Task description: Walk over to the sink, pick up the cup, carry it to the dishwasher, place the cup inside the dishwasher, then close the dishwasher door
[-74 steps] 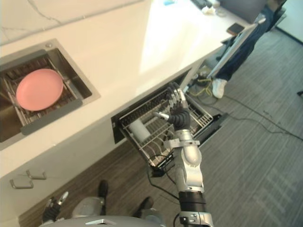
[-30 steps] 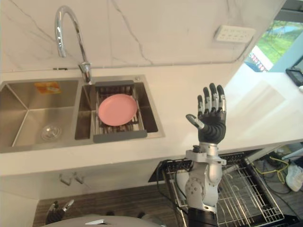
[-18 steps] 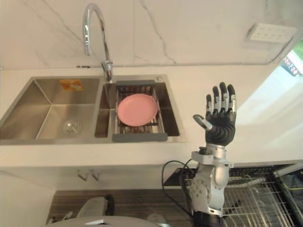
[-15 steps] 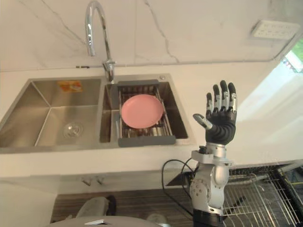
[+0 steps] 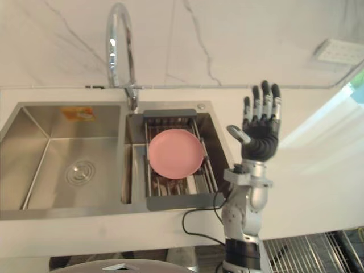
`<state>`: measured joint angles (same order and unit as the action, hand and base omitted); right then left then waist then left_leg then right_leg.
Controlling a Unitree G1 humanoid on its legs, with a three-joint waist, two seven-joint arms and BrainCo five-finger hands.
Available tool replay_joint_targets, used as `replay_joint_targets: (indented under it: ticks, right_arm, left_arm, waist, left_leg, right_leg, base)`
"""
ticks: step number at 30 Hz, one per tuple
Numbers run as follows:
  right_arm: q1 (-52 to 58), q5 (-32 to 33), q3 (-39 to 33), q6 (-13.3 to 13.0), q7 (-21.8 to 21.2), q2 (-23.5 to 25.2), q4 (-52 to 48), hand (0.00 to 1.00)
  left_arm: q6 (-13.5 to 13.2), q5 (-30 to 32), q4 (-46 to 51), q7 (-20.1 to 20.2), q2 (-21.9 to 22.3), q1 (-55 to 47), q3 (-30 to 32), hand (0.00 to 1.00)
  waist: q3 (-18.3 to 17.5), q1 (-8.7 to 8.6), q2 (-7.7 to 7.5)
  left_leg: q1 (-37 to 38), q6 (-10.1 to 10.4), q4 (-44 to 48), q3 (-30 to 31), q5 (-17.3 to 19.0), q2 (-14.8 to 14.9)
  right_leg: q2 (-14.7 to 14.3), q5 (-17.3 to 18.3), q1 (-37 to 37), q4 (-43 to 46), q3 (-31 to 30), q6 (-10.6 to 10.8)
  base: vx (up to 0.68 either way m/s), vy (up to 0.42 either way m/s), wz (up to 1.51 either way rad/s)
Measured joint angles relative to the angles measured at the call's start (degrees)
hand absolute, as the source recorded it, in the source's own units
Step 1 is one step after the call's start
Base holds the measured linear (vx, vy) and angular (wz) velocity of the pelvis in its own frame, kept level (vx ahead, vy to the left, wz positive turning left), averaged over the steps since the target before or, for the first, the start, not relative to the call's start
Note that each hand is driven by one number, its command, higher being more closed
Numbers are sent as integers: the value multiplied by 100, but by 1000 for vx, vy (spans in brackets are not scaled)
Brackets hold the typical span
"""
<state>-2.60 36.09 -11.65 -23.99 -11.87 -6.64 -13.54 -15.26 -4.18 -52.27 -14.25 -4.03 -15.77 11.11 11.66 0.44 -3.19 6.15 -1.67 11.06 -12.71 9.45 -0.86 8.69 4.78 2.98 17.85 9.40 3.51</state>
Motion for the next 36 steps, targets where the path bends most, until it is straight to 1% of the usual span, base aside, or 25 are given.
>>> replay_joint_targets:
  ticks: [1,2,3,4,5,6,8,9,10,14,16,19,21,22,23,24,26,27,29,30,31,32,34,36]
  right_arm:
    - [87,4,-24,-2,0,-6,2,0]
    - [102,5,-45,-3,0,-9,1,0]
    - [104,5,-66,-3,0,-10,-5,0]
    - [139,5,-67,-3,-1,-13,-15,0]
    - [180,5,-65,-3,-1,-15,-27,0]
    - [232,3,-44,-1,-2,-15,-60,0]
    - [335,3,-80,-7,1,-22,-140,0]
    - [361,3,-87,-7,4,-37,-138,0]
    - [415,-51,-91,131,250,-119,-116,0]
    - [415,-51,-91,131,250,-119,-116,0]
    - [415,-51,-94,135,250,-120,-117,0]
    - [422,-96,-149,224,250,-122,-117,0]
    - [437,-458,-220,401,249,-150,-117,0]
    - [468,-570,-219,437,250,-183,-117,0]
    - [541,-812,-222,476,250,-260,-120,0]
    - [651,-1352,-250,558,251,-403,-140,0]
    - [724,-2031,-260,588,253,-552,-145,0]
    - [783,-2738,-257,670,253,-680,-246,0]
    - [862,-3285,-251,692,256,-829,-404,0]
    - [863,-3732,-232,694,254,-954,-486,0]
    - [864,-4125,-210,694,257,-1060,-589,0]
    - [862,-4325,-188,692,256,-1115,-637,0]
    - [862,-5023,-92,692,250,-1305,-790,0]
    - [846,-5427,90,674,222,-1485,-833,0]
  left_arm:
    - [12,1,2,4,2,-41,-3,0]
    - [12,3,21,19,12,-74,-8,0]
    - [23,3,22,35,36,-86,-3,0]
    - [35,3,18,64,55,-135,-4,0]
    - [35,4,14,69,56,-177,-4,0]
    - [41,6,3,59,48,-204,-2,0]
    - [69,45,-24,-23,-20,-269,2,0]
    - [69,100,-25,-37,-31,-302,-6,0]
    - [66,327,-250,-53,-41,-197,-280,0]
    - [66,328,-250,-53,-42,-214,-279,0]
    - [59,327,-248,-44,-45,-209,-260,0]
    - [43,326,-237,-9,-28,-173,-236,0]
    - [54,316,-240,96,-32,-160,-224,0]
    - [65,306,-243,111,-33,-154,-223,0]
    - [91,282,-244,145,-38,-134,-220,0]
    - [164,202,-257,223,-58,-66,-207,0]
    - [265,199,-297,256,-100,-2,-184,0]
    - [425,184,-409,319,-186,77,-120,0]
    - [558,145,-492,363,-226,153,1,0]
    - [618,144,-509,392,-252,172,27,0]
    - [636,144,-511,422,-277,186,42,0]
    - [644,144,-512,434,-284,194,64,0]
    - [676,142,-527,452,-286,216,229,0]
    - [724,143,-553,450,-291,223,244,0]
  waist:
    - [-13,-36,20]
    - [-17,-38,21]
    - [-33,-31,40]
    - [-64,-21,80]
    - [-89,-4,109]
    - [-111,24,100]
    - [-189,-43,-41]
    - [-213,-38,-63]
    - [-318,117,113]
    - [-316,130,117]
    - [-316,132,126]
    - [-322,139,142]
    - [-321,128,143]
    - [-321,124,144]
    - [-323,122,142]
    - [-319,122,121]
    - [-311,113,80]
    - [-290,88,27]
    - [-291,27,-12]
    - [-292,-16,-61]
    - [-278,-20,-98]
    - [-281,-23,-117]
    - [-283,-31,-165]
    - [-293,-39,-182]
  left_leg:
    - [-8,82,57,2,73,62]
    - [0,89,55,-3,73,64]
    - [6,128,-28,-45,52,111]
    - [49,193,-178,-55,12,181]
    - [69,196,-279,-79,6,221]
    - [71,220,-370,-182,-24,237]
    - [134,220,-377,-174,-24,216]
    - [165,236,-408,-167,-36,211]
    - [394,190,-1021,-152,-410,142]
    - [377,186,-1025,-136,-413,140]
    - [297,152,-966,-105,-432,147]
    - [121,137,-791,-89,-413,158]
    - [67,136,-759,-113,-416,175]
    - [69,136,-757,-126,-416,181]
    - [74,141,-754,-130,-413,193]
    - [64,164,-731,-137,-397,213]
    - [47,206,-700,-160,-365,243]
    - [39,260,-652,-165,-317,284]
    - [-5,262,-599,-165,-294,313]
    - [-30,263,-605,-206,-297,331]
    - [-52,264,-605,-260,-304,349]
    - [-72,265,-603,-292,-306,357]
    - [-109,259,-589,-357,-312,375]
    - [-101,266,-578,-417,-307,381]
  right_leg:
    - [-107,-75,-143,-311,2,40]
    - [-154,-91,-173,-436,-36,8]
    - [-259,-146,-209,-709,-91,-22]
    - [-354,-185,-339,-1104,-70,-82]
    - [-400,-236,-412,-1248,-59,-103]
    - [-387,-324,-414,-1270,-18,-169]
    - [-343,-565,-520,-1441,102,-143]
    - [-346,-621,-536,-1473,106,-127]
    - [-444,-1133,-896,-2259,137,-12]
    - [-442,-1144,-885,-2247,158,-27]
    - [-422,-1149,-863,-2246,218,-33]
    - [-401,-1155,-771,-2263,285,-41]
    - [-398,-1169,-689,-2283,348,-62]
    - [-401,-1164,-693,-2283,358,-68]
    - [-403,-1118,-697,-2284,387,-118]
    - [-406,-1076,-696,-2285,451,-89]
    - [-399,-1067,-690,-2285,594,-99]
    - [-414,-1065,-688,-2285,652,-111]
    - [-431,-1058,-666,-2285,679,-123]
    - [-450,-1062,-615,-2285,653,-128]
    - [-467,-1079,-568,-2285,599,-141]
    - [-475,-1088,-536,-2285,559,-143]
    - [-491,-1130,-480,-2285,502,-145]
    - [-499,-1141,-458,-2285,449,-150]
  base:
    - [-63,-59,-19]
    - [-116,-42,-42]
    - [-137,-13,-67]
    - [-134,0,-73]
    - [-112,23,-71]
    - [-74,39,-49]
    - [-26,13,-15]
    - [10,-15,7]
    - [6,-8,3]
    - [0,0,2]
    - [0,0,13]
    - [-12,-2,10]
    - [0,0,0]
    - [0,0,0]
    - [0,0,0]
    - [0,0,0]
    - [1,-24,-8]
    - [11,-30,-9]
    - [0,0,0]
    - [5,-17,-8]
    - [-1,-15,-17]
    - [-6,-11,-22]
    - [-14,-7,-18]
    - [-35,10,-14]
